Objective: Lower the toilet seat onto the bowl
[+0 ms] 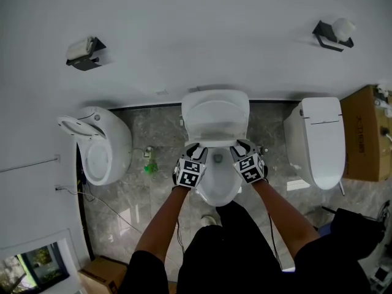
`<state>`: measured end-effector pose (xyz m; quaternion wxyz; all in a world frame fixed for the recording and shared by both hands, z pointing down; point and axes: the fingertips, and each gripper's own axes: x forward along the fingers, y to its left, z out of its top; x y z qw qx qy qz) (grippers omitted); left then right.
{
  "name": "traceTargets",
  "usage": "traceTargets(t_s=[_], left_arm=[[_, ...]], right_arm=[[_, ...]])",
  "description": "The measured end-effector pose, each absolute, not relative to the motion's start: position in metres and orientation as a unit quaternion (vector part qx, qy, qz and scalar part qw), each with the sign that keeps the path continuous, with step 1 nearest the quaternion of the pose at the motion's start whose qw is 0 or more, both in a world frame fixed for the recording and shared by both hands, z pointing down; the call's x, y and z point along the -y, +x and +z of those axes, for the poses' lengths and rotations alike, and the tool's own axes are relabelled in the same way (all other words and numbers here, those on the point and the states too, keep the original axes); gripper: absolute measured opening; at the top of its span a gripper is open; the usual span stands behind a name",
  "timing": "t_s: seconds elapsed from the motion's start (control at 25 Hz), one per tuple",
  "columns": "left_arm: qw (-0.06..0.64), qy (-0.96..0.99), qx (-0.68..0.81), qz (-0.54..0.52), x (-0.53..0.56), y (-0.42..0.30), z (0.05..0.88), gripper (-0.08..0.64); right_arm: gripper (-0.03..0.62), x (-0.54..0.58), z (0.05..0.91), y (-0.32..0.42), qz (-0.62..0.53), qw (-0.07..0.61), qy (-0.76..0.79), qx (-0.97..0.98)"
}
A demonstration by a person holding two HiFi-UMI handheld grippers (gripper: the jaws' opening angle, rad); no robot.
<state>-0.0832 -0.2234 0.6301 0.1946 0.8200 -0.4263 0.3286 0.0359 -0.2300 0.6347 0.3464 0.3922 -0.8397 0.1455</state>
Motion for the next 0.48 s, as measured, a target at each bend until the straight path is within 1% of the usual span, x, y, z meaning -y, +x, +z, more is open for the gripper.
traceTargets(t_s=[0.32, 0.48], left_arm=[[0.193, 0.815, 0.448, 0.314, 0.175, -0.082, 0.638, 0.14], [0.196, 0.815, 0.439, 0.324, 0.146, -0.08, 0.645, 0.141]], right_arm=[[0.137, 0.182, 0.643, 0.037, 0.132, 0.357, 0.379, 0.844], [0.141, 0.154, 0.649, 0.039, 0.133, 0.367, 0.377, 0.84]])
